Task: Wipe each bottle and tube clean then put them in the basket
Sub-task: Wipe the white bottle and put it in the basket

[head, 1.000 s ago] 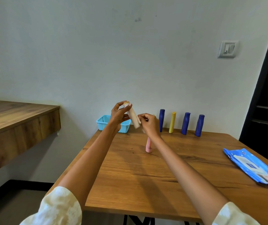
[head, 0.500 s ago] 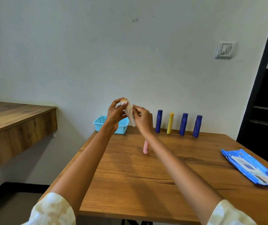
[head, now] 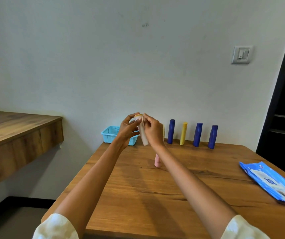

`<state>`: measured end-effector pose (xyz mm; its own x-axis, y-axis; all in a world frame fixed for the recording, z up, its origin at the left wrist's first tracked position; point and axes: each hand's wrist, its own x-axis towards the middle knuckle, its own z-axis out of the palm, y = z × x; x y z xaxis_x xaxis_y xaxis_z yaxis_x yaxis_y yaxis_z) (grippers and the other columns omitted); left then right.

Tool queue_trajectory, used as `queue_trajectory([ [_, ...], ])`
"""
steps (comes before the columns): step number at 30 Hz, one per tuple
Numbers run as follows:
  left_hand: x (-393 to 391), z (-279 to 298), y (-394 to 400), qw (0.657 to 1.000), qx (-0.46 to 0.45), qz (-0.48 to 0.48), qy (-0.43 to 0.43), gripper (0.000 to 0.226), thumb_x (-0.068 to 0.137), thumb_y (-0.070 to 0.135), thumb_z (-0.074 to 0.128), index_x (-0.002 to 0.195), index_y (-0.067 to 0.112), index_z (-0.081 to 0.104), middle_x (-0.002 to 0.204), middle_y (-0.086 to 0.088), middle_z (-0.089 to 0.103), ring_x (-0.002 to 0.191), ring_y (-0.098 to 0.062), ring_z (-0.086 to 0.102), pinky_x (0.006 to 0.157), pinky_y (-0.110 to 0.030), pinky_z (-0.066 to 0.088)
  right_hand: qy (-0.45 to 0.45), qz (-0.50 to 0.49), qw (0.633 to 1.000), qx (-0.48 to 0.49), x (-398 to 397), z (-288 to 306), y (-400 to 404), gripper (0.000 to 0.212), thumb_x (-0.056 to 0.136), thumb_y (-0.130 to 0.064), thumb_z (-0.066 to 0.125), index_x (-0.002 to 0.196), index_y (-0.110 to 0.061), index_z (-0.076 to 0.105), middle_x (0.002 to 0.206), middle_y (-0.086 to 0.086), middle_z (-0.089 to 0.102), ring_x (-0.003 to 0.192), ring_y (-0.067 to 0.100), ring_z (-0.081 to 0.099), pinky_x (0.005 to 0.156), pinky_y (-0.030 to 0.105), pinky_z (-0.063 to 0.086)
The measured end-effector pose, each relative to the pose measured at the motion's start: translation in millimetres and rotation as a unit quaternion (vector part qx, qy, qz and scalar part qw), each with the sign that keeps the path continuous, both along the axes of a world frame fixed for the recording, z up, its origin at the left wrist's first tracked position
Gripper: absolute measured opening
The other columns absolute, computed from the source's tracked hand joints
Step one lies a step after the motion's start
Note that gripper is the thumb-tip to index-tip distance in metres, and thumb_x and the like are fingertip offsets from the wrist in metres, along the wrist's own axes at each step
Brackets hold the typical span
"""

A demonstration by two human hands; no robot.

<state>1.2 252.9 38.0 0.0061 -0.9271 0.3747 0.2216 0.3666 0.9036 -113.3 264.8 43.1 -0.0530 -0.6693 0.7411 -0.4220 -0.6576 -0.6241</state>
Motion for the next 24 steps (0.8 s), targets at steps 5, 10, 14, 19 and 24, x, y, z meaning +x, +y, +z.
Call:
queue_trajectory([
  [5, -2, -2, 1, 0.999, -0.004, 0.023, 0.036, 0.025, 0.087, 0.020, 0.064, 0.111, 0.026, 0.059, 0.095, -0.005, 0.067, 0.083, -0.020, 0.066, 0.073, -0.032, 0.057, -0.036, 0.071, 0.986, 0.143, -8, 10, -10, 0.033, 0.096, -0.017, 0.049, 0.128, -0.007, 0.056, 0.130, 0.008, 0.058, 0.119, 0.021, 0.054, 0.092, 0.023, 0.044],
  [10, -2, 1, -2, 0.994, -0.008, 0.063, 0.087, 0.024, 0.086, 0.020, 0.065, 0.108, 0.028, 0.059, 0.103, -0.007, 0.064, 0.092, -0.023, 0.065, 0.074, -0.031, 0.058, -0.017, 0.063, 0.976, 0.206, -16, -2, -11, 0.031, 0.097, -0.022, 0.048, 0.123, -0.008, 0.059, 0.121, 0.007, 0.062, 0.105, 0.016, 0.058, 0.084, 0.024, 0.047],
  [14, -1, 8, -2, 0.992, -0.029, 0.088, 0.088, 0.029, 0.086, 0.019, 0.066, 0.113, 0.024, 0.057, 0.105, -0.006, 0.063, 0.096, -0.024, 0.063, 0.077, -0.032, 0.057, -0.048, 0.053, 0.953, 0.294, -19, -7, -14, 0.024, 0.098, -0.023, 0.044, 0.101, -0.011, 0.064, 0.104, 0.012, 0.066, 0.096, 0.024, 0.062, 0.086, 0.036, 0.053],
  [19, 3, 14, -1, 0.987, -0.078, 0.132, 0.047, 0.033, 0.084, 0.017, 0.068, 0.114, 0.022, 0.054, 0.111, -0.007, 0.061, 0.102, -0.020, 0.061, 0.075, -0.028, 0.057, -0.164, 0.118, 0.888, 0.413, -12, -7, -15, 0.021, 0.093, -0.020, 0.053, 0.107, -0.007, 0.062, 0.087, 0.010, 0.069, 0.071, 0.016, 0.060, 0.061, 0.023, 0.050],
  [24, 4, 12, -2, 0.973, -0.136, 0.184, -0.041, 0.036, 0.079, 0.013, 0.073, 0.111, 0.017, 0.056, 0.115, -0.006, 0.060, 0.109, -0.016, 0.057, 0.082, -0.032, 0.056, -0.225, 0.159, 0.852, 0.446, -7, -9, -8, 0.014, 0.090, 0.001, 0.053, 0.099, -0.005, 0.062, 0.072, 0.009, 0.063, 0.064, 0.015, 0.059, 0.065, 0.027, 0.051],
])
